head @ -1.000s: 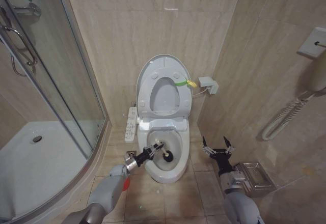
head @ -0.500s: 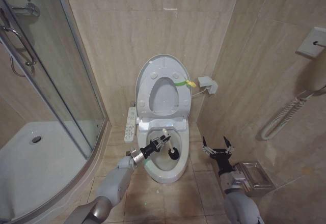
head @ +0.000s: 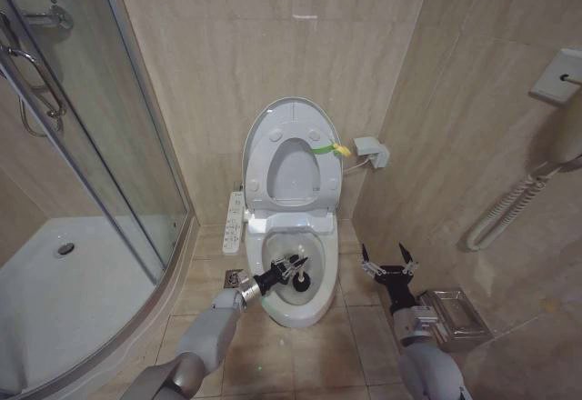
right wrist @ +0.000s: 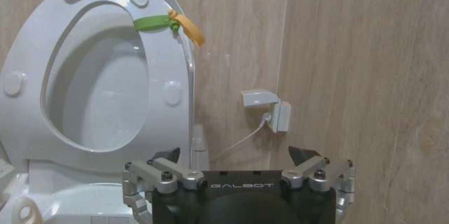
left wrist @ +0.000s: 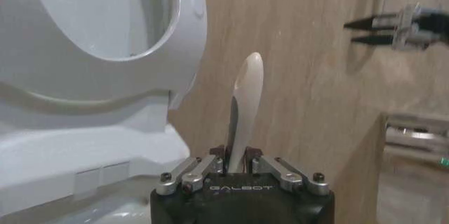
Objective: Open the toilet lid, clean the toilet bowl with a toilet brush, close the toilet lid, and flush.
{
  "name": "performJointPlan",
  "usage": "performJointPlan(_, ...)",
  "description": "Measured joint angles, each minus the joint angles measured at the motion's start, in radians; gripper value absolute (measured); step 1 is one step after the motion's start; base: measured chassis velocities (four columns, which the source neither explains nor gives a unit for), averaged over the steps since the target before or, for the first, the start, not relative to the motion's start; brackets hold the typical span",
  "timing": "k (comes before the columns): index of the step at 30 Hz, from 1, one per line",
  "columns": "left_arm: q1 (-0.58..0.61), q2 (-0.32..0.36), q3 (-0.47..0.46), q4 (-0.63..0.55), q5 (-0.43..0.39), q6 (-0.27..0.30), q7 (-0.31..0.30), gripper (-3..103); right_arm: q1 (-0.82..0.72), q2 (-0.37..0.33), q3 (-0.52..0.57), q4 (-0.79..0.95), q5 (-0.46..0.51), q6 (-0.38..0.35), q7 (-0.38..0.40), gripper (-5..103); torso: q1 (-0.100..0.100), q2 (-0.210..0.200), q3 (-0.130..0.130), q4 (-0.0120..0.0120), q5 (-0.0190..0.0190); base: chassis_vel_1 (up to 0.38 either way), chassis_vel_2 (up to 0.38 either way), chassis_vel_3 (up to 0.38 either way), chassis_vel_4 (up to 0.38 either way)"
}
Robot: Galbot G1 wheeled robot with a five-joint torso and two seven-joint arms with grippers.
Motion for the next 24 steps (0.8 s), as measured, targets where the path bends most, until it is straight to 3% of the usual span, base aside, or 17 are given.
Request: performJointPlan(24,-0.001,0.03,-0.011,-0.045,0.043,0.002,-0.032,18,0.0,0.0,0.0,0.0,0.0,0.0,0.0,100,0.0,0.0,0.0,0.0,0.0,0.0,0.0,0.0,0.0)
